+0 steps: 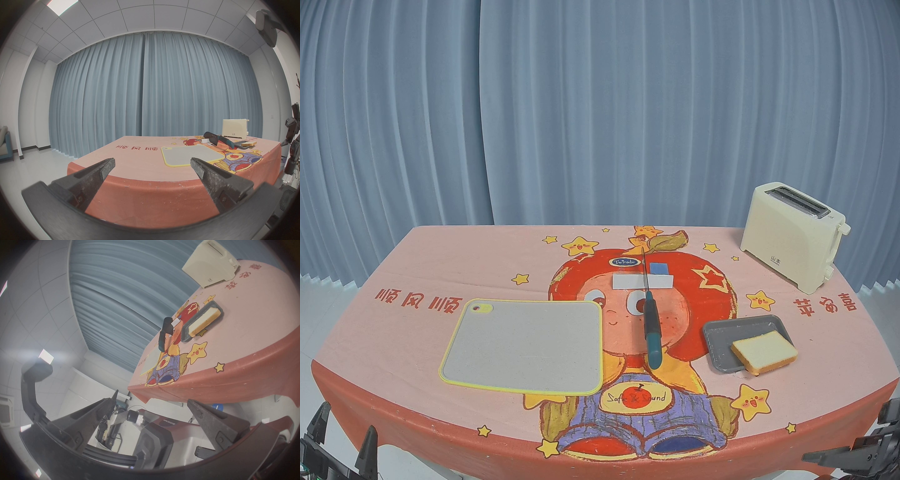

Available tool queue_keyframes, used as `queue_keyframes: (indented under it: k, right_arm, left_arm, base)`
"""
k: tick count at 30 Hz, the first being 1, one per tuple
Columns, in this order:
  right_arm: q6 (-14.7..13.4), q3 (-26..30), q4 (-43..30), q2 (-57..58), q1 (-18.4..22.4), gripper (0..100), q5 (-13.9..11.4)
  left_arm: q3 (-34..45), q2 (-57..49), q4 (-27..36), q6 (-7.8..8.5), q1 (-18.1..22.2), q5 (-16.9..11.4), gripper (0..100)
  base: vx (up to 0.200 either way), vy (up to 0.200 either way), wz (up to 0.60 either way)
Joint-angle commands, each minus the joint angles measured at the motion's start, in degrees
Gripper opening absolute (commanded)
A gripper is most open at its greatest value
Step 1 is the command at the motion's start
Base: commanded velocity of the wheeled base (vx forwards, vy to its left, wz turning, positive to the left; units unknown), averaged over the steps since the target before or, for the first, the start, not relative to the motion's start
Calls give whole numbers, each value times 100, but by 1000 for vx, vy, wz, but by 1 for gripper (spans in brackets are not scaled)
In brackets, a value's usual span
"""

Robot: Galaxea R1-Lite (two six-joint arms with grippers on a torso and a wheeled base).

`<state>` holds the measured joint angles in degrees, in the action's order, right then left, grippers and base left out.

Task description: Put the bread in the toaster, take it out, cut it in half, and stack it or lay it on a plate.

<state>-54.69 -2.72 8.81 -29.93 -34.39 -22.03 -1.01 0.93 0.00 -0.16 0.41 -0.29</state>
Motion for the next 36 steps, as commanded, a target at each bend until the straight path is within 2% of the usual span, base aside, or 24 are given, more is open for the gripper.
queue_keyframes:
  k: [1, 5, 10, 20, 29, 36]
  right_arm:
    - [-262, -62, 279, -444, 20, 100, 14]
    - [-394, -36, 428, -795, 38, 100, 32]
    - [-402, -53, 437, -953, 46, 100, 50]
    - [-464, -71, 622, -1490, 380, 100, 50]
    - [-1440, -89, 1105, -2008, 380, 100, 23]
    - [-1536, -53, 1650, -2922, 539, 100, 32]
  left_arm:
    - [101, -93, 0, -2, 2, 3, 100]
    - [101, -93, 0, -2, 2, -6, 100]
    - [101, -93, 0, -2, 2, -6, 100]
    - [101, -93, 0, -2, 2, 3, 100]
    - [101, -93, 0, -2, 2, -6, 100]
    - [101, -93, 0, -2, 2, -6, 100]
  base:
    - [0, 0, 0]
    - [0, 0, 0]
    - [0, 0, 0]
    - [0, 0, 0]
    - [0, 0, 0]
    - [0, 0, 0]
